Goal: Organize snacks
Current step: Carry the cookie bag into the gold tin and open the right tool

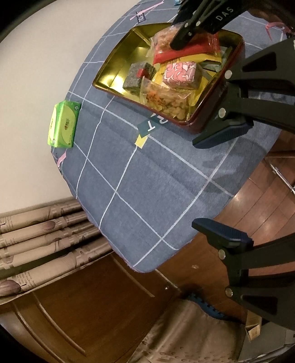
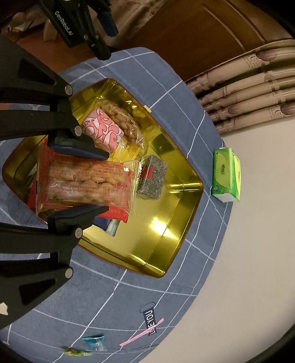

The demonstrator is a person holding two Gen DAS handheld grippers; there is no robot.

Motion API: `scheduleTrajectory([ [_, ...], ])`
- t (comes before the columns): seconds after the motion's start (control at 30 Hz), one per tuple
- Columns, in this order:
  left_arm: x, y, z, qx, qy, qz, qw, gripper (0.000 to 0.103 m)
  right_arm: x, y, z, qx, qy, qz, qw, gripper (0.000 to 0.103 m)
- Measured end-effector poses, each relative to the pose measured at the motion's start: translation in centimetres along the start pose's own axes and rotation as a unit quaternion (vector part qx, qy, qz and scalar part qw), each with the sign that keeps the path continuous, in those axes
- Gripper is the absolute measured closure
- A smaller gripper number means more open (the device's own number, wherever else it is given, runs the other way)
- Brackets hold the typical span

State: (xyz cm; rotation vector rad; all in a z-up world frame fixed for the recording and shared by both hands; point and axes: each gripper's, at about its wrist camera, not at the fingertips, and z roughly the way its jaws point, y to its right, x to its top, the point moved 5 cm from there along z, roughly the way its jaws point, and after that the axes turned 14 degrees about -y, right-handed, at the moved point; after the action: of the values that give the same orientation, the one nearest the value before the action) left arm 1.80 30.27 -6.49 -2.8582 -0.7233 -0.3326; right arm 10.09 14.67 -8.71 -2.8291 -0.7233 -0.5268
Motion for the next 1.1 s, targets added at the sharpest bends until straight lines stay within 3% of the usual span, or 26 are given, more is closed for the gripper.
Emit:
scheduleTrajectory([
  [0.83, -0.1, 0.8, 0.0, 0.012, 0.004, 0.011, 0.9999, 0.038, -0.8, -0.5, -1.7, 0.005, 0.020, -0.011, 1.000, 0.056],
  [1.1, -0.1, 1.0, -0.3, 0.018, 0.010, 0.015, 0.9997, 0.038, -1.3, 1.3, -3.9, -0.014, 0.049, -0.001, 0.999, 0.055],
])
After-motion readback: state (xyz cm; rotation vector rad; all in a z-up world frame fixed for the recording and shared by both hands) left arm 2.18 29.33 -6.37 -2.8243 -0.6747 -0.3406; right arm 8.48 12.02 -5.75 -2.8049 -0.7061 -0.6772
